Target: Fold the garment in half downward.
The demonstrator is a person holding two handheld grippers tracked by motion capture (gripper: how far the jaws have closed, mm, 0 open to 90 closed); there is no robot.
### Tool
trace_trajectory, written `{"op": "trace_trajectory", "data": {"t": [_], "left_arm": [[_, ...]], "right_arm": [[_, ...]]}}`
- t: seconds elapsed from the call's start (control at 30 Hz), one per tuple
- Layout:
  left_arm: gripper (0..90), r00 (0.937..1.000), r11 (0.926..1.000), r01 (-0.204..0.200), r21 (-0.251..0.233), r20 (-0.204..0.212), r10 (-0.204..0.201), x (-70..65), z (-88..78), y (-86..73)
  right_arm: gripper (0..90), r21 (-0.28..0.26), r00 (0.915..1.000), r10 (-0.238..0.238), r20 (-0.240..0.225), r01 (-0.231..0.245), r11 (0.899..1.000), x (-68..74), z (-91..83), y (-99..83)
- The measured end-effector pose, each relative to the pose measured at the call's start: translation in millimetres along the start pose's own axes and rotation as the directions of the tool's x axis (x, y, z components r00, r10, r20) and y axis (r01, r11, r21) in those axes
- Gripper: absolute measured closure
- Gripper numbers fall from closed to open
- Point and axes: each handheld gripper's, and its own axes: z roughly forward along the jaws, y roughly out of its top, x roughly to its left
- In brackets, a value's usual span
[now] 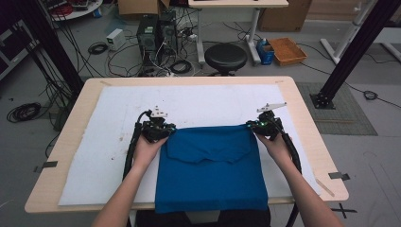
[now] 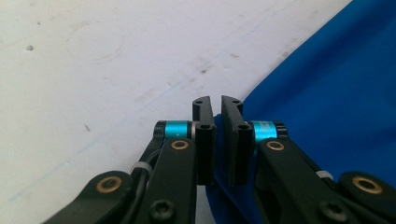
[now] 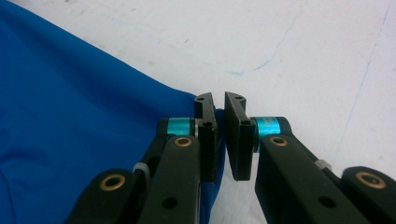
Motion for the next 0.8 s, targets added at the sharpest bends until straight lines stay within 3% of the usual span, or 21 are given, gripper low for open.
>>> {"op": "trace_trajectory", "data": {"t": [0.13,0.37,0.43,0.47,0.57,0.7,0.8], "left_arm": [[84.0,0.9999,0.9999,-0.005,0.011,-0.009,0.005,5.8,8.1,3.4],[83.2,0.9996,0.9996,-0.02,0.019,-0.02,0.021,6.2,11.5,6.1],[73.5,0.9986,0.9999,0.008,0.007,-0.052,-0.008,5.9,9.3,6.3],[65.9,0.9968,0.9997,0.024,0.0,-0.076,-0.024,6.3,5.9,6.3],[54.6,0.9927,0.9969,0.067,-0.04,-0.097,-0.071,7.2,-6.8,4.2],[53.8,0.989,0.9914,0.105,-0.077,-0.096,-0.112,-0.3,-30.3,-4.9],[54.2,0.9887,0.9914,0.119,-0.055,-0.085,-0.123,-12.1,-44.1,-17.2]], "right_arm": [[84.2,-0.015,1.0,0.001,0.009,-0.001,1.0,-4.2,7.6,4.4],[83.6,0.006,0.9999,0.012,0.005,-0.012,1.0,-10.8,17.5,1.9],[78.3,0.0,0.9999,0.009,0.014,-0.009,1.0,-10.0,16.9,2.1],[75.6,-0.005,0.9997,0.012,0.022,-0.012,1.0,-9.4,15.7,2.3],[65.4,-0.037,0.999,0.02,0.04,-0.018,0.999,-9.5,6.9,2.7],[60.5,-0.073,0.9982,0.031,0.051,-0.027,0.997,-3.2,-13.5,1.8],[60.2,-0.122,0.9979,0.041,0.05,-0.034,0.992,9.3,-30.7,-5.0]]}}
